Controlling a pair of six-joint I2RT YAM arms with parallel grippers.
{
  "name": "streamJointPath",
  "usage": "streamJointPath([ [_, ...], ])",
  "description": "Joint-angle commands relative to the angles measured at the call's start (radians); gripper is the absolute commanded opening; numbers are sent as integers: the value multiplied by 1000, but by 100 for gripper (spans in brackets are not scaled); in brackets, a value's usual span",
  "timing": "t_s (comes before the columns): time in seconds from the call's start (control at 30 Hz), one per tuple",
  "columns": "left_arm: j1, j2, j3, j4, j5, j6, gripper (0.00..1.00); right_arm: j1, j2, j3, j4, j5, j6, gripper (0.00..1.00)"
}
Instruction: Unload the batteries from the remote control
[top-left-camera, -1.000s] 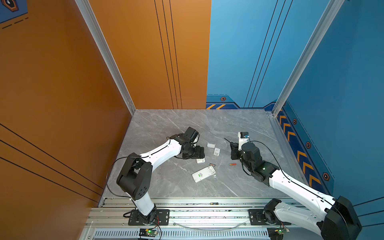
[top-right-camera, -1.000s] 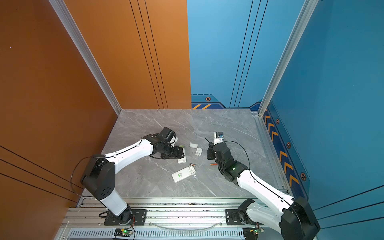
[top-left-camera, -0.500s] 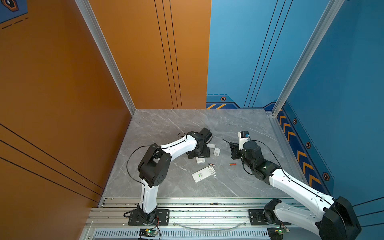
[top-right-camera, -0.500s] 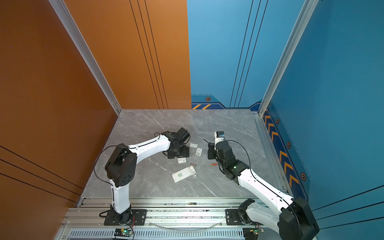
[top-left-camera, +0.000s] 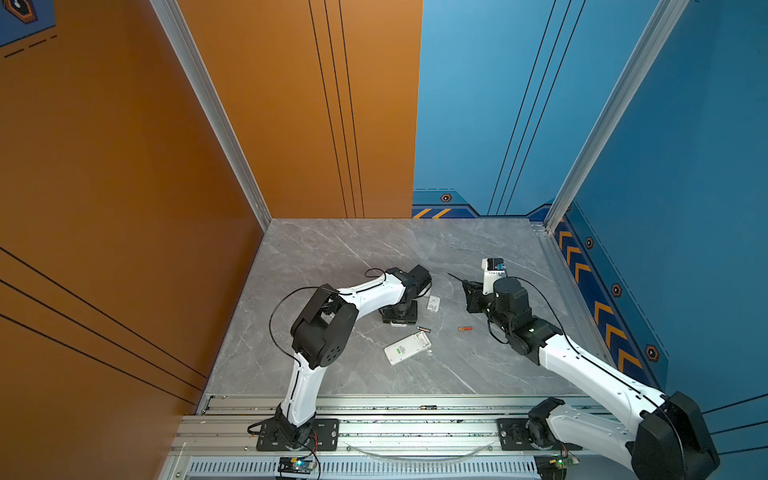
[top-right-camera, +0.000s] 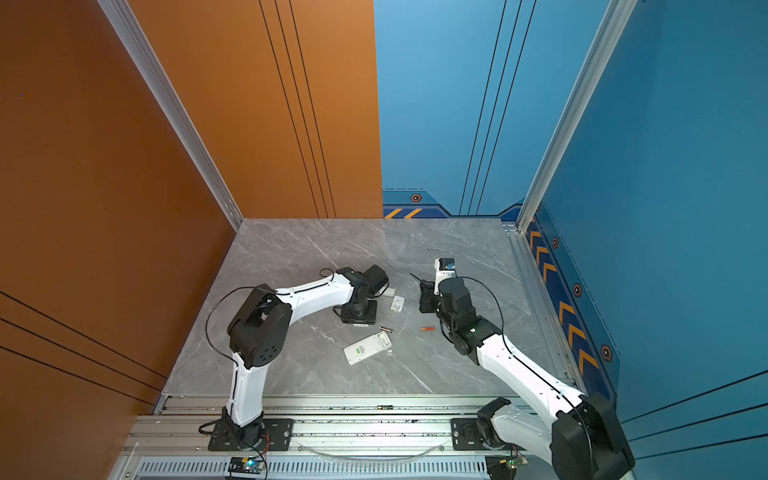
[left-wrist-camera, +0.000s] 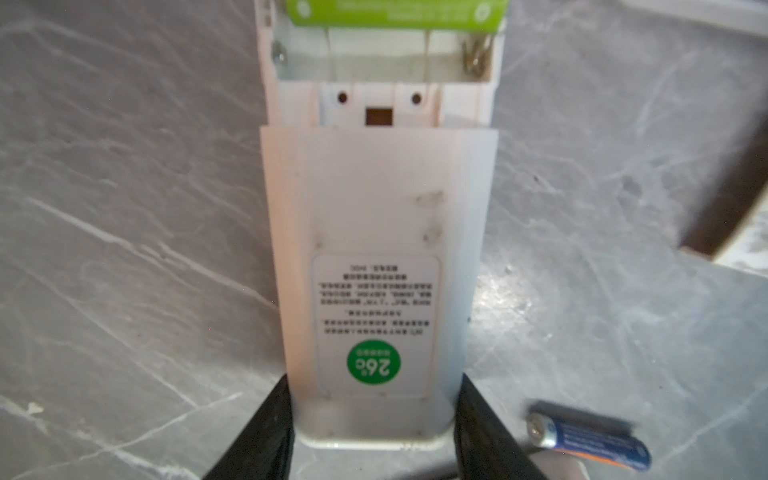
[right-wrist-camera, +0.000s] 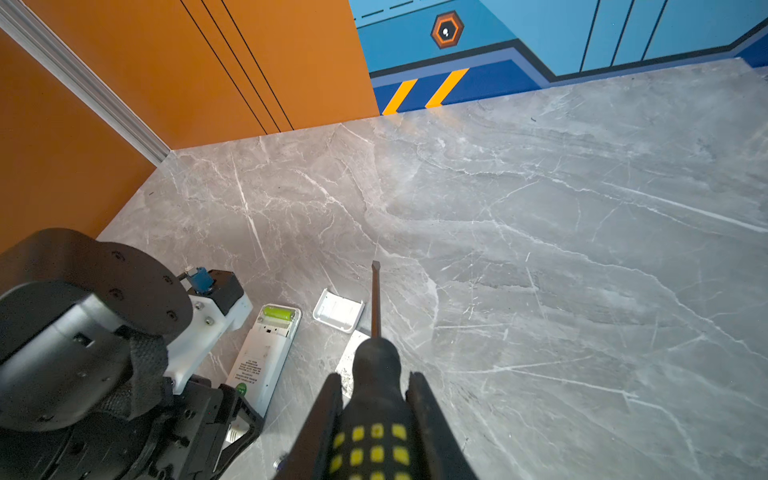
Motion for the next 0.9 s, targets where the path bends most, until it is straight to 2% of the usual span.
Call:
streamJointPath([
  [0.0,-8,-21,-18,-26,-29,104,53,-5,22,16,25,-55,3,0],
  [0.2,3,-117,-115,47,-9,334,49,16,72,44,-57,-180,-59,0],
  [0.33,14,-200,-222,149,67,534,48,46,104,64,-59,-274,-81,0],
  [0.43,29,-217,-255,155,114,640,38,70,124,81,-76,-324,-87,0],
  [0.53,33,-227,-281,163,126,708,36,100,153,90,-77,-341,-72,0],
  [0.63,46,-238,-302,166,125,732,36,126,179,113,-112,-324,-57,0],
  [0.87,57,-246,-308,166,118,771,33,203,181,136,-233,-191,-25,0],
])
